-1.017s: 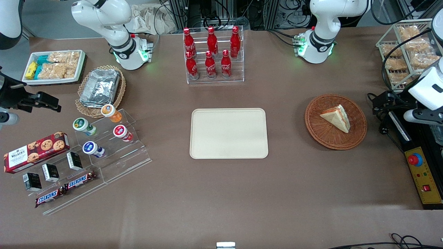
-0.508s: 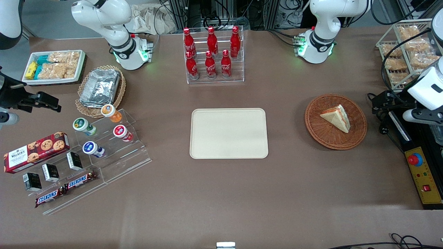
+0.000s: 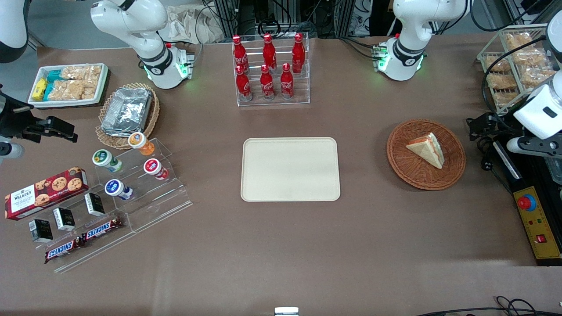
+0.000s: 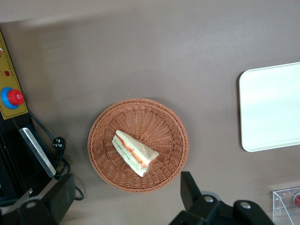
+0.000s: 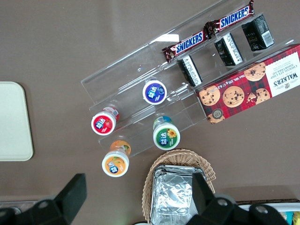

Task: Place sandwich from basket to tray

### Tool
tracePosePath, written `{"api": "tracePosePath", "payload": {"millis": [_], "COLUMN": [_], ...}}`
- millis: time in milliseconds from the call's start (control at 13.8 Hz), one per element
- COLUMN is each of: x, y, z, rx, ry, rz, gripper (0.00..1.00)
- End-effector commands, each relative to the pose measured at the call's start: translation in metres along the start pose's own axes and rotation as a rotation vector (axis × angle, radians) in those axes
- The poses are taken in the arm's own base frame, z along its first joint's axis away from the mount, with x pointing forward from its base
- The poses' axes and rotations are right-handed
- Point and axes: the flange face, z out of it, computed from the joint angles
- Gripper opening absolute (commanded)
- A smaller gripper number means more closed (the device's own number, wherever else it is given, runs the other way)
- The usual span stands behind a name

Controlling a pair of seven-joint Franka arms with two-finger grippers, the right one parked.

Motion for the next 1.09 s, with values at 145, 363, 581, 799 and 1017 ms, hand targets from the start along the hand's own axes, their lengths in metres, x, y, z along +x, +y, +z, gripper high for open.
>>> {"api": "tracePosePath", "payload": {"millis": [145,363,581,799,1017], "x": [-0.04,-0.06,-0.066,-0.073,-0.079], "y": [0.008,0.026,0.041,0.043,0.039], "z": [0.021,0.052,0.082,0.106,0.131], "rx": [0.003,0.007,0.006,0.007,0.007], "ry": [0.034,0.087,0.08,0.058,0.031], "rz": [-0.017,-0.131,-0.31,-0.434,-0.599], "gripper": [1.0,1.0,1.0,1.0,0.99]}}
